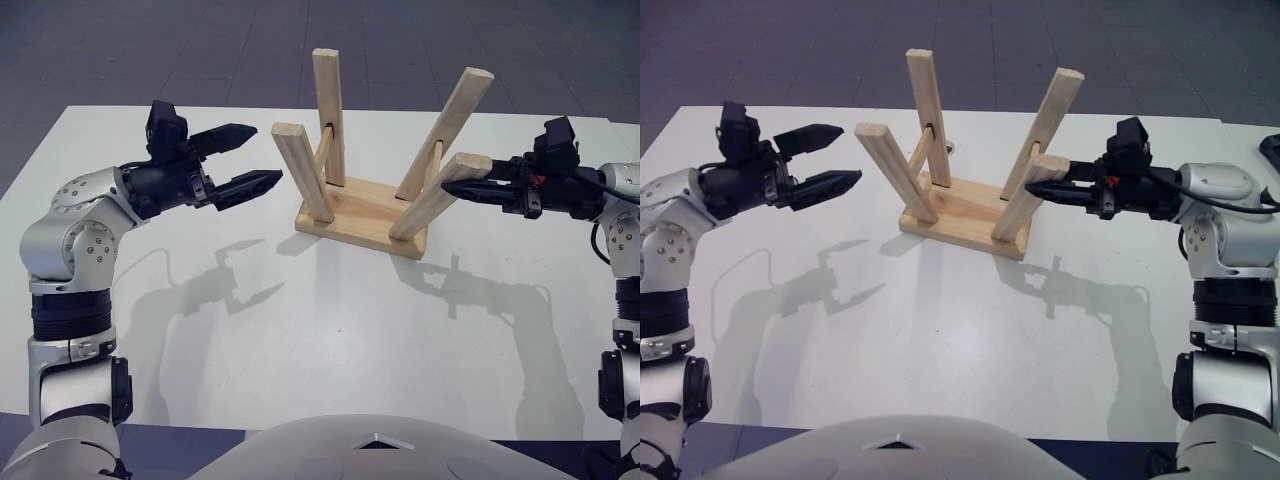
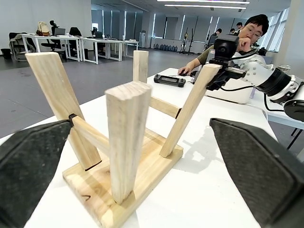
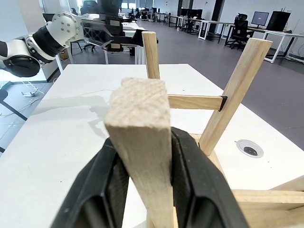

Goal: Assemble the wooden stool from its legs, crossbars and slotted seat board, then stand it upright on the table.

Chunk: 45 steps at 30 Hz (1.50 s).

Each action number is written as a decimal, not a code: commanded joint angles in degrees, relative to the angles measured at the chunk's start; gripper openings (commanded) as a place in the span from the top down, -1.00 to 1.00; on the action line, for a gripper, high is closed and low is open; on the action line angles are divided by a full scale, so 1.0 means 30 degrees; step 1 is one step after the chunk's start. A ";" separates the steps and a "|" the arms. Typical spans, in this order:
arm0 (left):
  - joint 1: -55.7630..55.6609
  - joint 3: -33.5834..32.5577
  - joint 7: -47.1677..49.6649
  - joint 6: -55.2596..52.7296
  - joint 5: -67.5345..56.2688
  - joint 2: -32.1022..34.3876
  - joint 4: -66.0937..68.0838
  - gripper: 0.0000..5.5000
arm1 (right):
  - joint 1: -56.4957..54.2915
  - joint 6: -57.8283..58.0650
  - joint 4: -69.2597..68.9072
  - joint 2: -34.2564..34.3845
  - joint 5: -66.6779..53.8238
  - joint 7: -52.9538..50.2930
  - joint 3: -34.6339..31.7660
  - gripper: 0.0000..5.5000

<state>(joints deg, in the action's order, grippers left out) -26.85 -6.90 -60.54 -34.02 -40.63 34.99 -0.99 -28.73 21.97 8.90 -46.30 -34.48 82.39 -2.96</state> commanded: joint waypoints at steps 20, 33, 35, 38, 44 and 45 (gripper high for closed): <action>0.0098 -0.1497 -0.1812 -0.5417 -0.5408 0.0788 -0.1890 0.17 | 0.1218 0.5414 -0.3134 -0.0021 -0.2300 -0.1335 0.0583 0.60; -0.4507 -0.0009 0.0382 -1.1578 -0.6430 -0.0669 0.5490 0.53 | -0.5563 1.7296 -0.0324 0.3628 -0.4590 -1.1777 -0.0550 0.60; -0.4925 0.0581 0.0341 -1.1821 -0.5761 -0.1085 0.7305 0.54 | -0.6324 1.7862 0.1158 0.4518 -0.3728 -1.2861 -0.0231 0.60; -0.5148 0.1105 0.0162 -1.1728 -0.4957 -0.1472 0.9146 0.55 | -0.7317 1.7868 0.3844 0.5473 -0.2334 -1.3876 0.0521 0.60; -0.6074 0.2438 -0.1180 -0.9680 -0.2518 -0.1929 1.2218 0.60 | -0.8865 1.5797 0.8441 0.6360 -0.0396 -1.4010 0.2024 0.60; -0.6455 0.2496 -0.1353 -0.9053 -0.2026 -0.2076 1.3089 0.60 | -0.9232 1.5214 0.9382 0.6514 -0.0116 -1.3951 0.2126 0.60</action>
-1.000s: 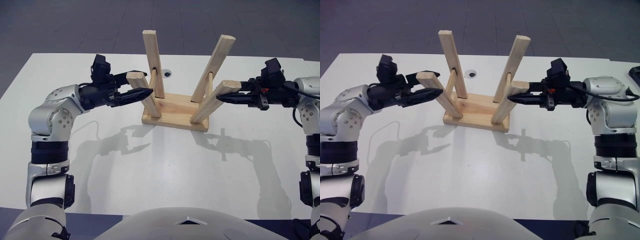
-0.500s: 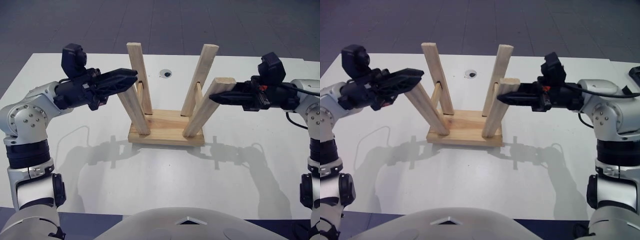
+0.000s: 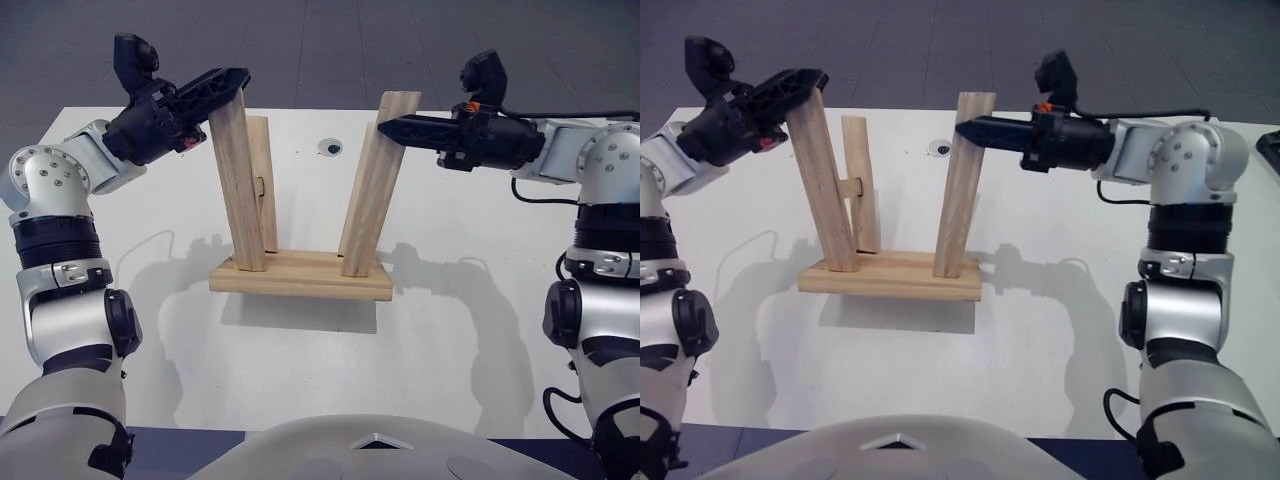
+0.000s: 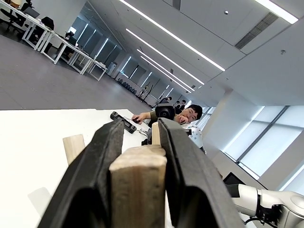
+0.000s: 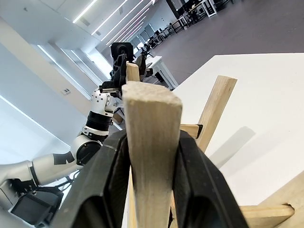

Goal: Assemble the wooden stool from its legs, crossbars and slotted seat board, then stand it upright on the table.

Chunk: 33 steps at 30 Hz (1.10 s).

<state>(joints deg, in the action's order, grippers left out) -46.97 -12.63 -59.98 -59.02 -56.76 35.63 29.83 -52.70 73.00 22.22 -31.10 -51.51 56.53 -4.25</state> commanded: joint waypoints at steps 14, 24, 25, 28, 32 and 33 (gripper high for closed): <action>-0.3320 0.2245 -0.0429 0.7996 0.8473 -0.3423 1.3360 -0.22 | -0.3826 -0.8468 1.4344 0.3631 0.8966 -0.3810 0.2155 -0.39; -0.4072 -0.2243 0.2329 1.1034 0.7624 -0.2893 1.4350 -0.88 | -0.3417 -0.9543 1.4810 0.3295 0.8644 -0.3002 -0.0550 -0.96; -0.4166 -0.2691 0.2246 1.1275 0.7476 -0.2854 1.4280 -0.96 | -0.3262 -0.9600 1.4767 0.3304 0.8546 -0.2988 -0.0874 -0.96; -0.4517 -0.3788 0.1658 1.1640 0.7159 -0.2928 1.3987 -0.96 | -0.2657 -0.9733 1.4535 0.3317 0.8293 -0.2934 -0.1812 -0.96; -0.4868 -0.4431 0.1959 1.2497 0.7356 -0.3065 1.3721 -0.96 | -0.2138 -1.0198 1.4070 0.3039 0.7871 -0.2956 -0.3018 -0.96; -0.4909 -0.4762 0.2189 1.2841 0.7239 -0.2970 1.3620 -0.96 | -0.2042 -1.0317 1.3934 0.2855 0.7693 -0.2922 -0.3411 -0.96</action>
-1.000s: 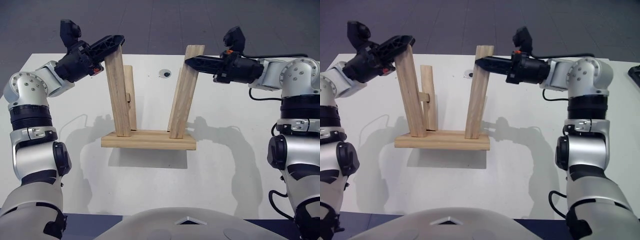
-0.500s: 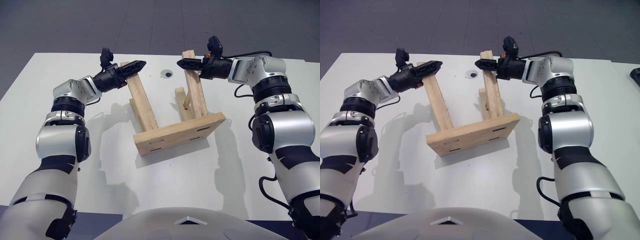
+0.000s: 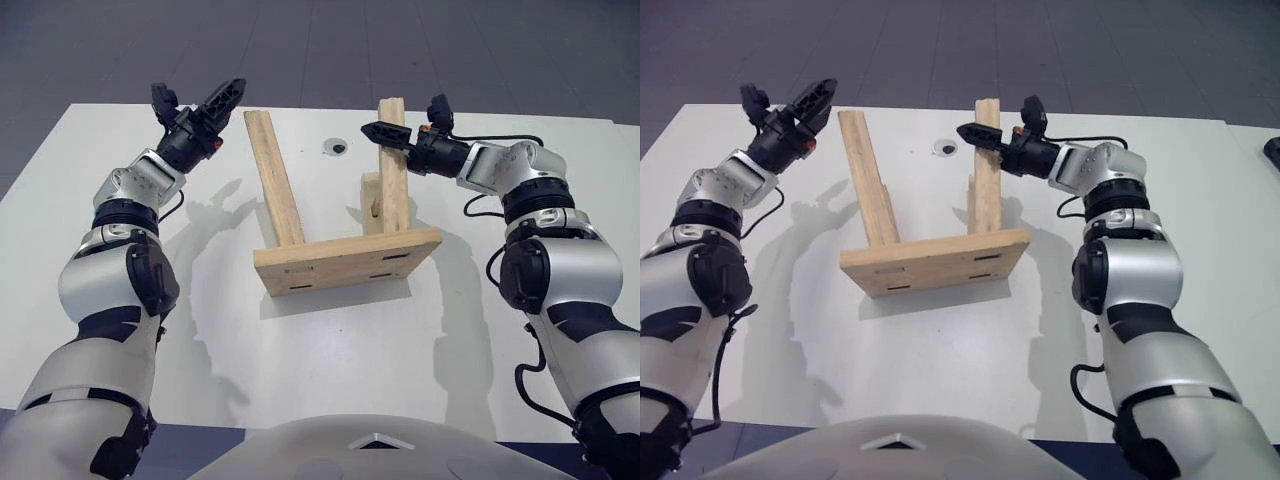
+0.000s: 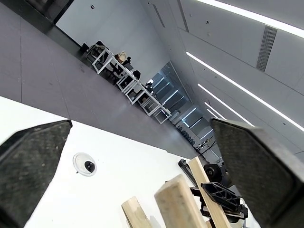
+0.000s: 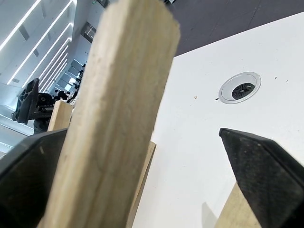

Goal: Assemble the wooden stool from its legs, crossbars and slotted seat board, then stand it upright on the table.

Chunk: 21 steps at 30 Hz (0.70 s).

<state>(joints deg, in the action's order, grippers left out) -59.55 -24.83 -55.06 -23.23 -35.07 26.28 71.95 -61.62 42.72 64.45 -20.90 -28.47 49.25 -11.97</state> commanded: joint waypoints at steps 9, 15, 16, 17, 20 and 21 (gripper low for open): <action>0.1321 -0.3608 -0.0178 0.0157 -0.2921 -0.0118 -0.5313 -0.96 | 0.2464 0.0150 -0.1961 -0.1656 -0.1999 -0.0325 -0.4218 -0.96; 0.6685 -0.0759 0.1689 -0.2063 -0.2492 -0.1881 -1.5534 -0.96 | 0.3601 0.0098 -0.3201 -0.2802 -0.2158 -0.2590 -0.5509 -0.96; 0.8201 0.0280 0.2262 -0.1944 -0.1452 -0.1722 -1.7642 -0.96 | 0.4555 0.0516 -0.5413 -0.3295 -0.2464 -0.1955 -0.5500 -0.96; 1.0073 0.1460 0.2476 -0.1996 -0.0423 -0.1215 -2.0048 -0.96 | 0.6003 0.1170 -0.8847 -0.3730 -0.2867 -0.1066 -0.5081 -0.96; 1.5238 0.2431 0.2268 -0.3965 -0.0363 0.0932 -2.6625 -0.96 | 1.0271 0.2837 -1.8784 -0.5207 -0.4279 0.0957 -0.3574 -0.96; 1.6320 0.1989 0.2176 -0.4924 -0.1062 0.1517 -2.8068 -0.96 | 1.0912 0.3425 -2.0588 -0.5631 -0.4801 0.1128 -0.3502 -0.96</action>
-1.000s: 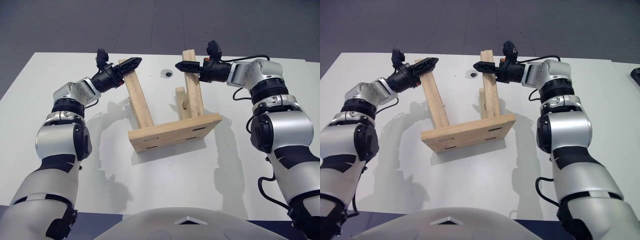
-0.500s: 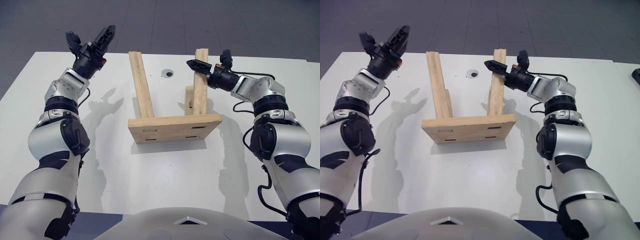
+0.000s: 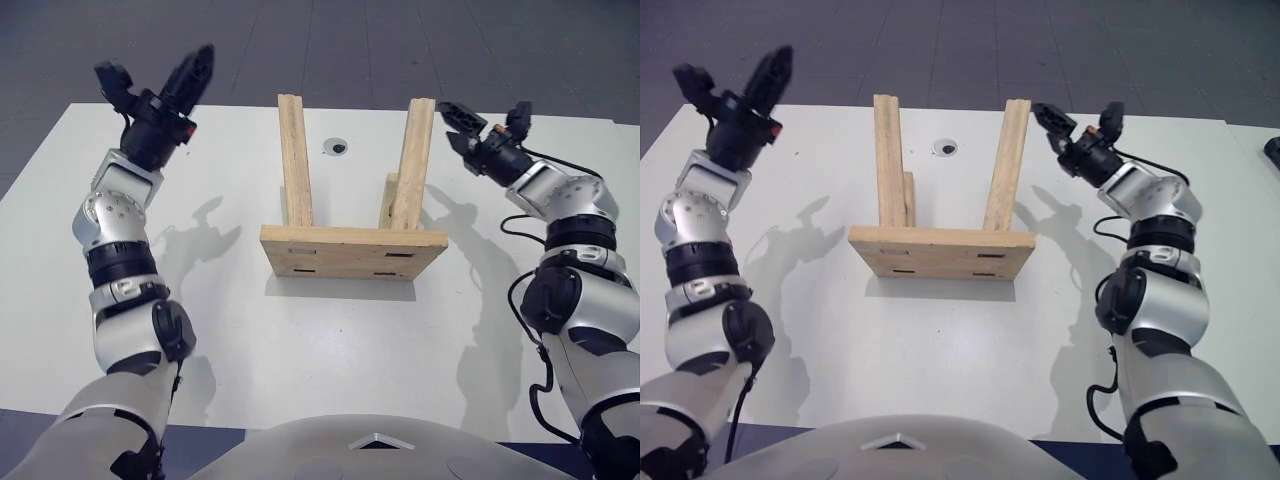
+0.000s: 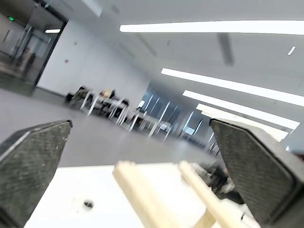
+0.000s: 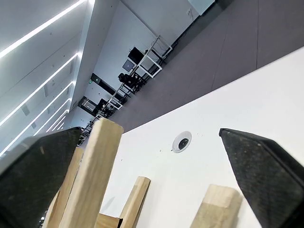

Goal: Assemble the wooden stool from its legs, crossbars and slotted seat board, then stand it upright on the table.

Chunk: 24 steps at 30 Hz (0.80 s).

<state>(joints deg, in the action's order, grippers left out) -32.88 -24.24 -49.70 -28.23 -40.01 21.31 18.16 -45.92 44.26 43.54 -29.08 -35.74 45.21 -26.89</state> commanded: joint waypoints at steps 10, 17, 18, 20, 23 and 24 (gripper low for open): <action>1.3725 -0.2166 -0.2315 -0.6571 -0.2869 0.7632 -1.6930 -0.96 | 1.2123 0.5302 -2.1033 -0.9008 -0.4363 0.7709 0.0502 -0.96; 1.4069 0.2484 -0.0657 -0.4373 0.0854 0.7156 -1.7347 -0.96 | 1.3597 0.3105 -2.1445 -0.8542 -0.2704 0.8004 0.3601 -0.96; 1.3790 0.3086 -0.0346 -0.4030 0.1321 0.6988 -1.7098 -0.96 | 1.3643 0.2603 -2.1334 -0.8492 -0.2337 0.7962 0.4101 -0.96; 1.2522 0.4622 0.0518 -0.2832 0.2656 0.6064 -1.5714 -0.96 | 1.3391 0.1556 -2.0522 -0.7953 -0.1509 0.7774 0.5339 -0.96; 1.1323 0.5695 0.1211 -0.1193 0.4029 0.5250 -1.3784 -0.96 | 1.2835 0.0333 -1.9076 -0.7233 -0.0638 0.7467 0.6408 -0.96; 1.1110 0.5889 0.1148 -0.0824 0.4210 0.5138 -1.3270 -0.96 | 1.2664 0.0113 -1.8660 -0.7065 -0.0518 0.7405 0.6580 -0.96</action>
<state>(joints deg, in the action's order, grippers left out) 2.55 -8.09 -46.67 -33.54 -29.47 37.51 -25.27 -5.95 46.57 -15.36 -51.48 -38.71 68.09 -8.59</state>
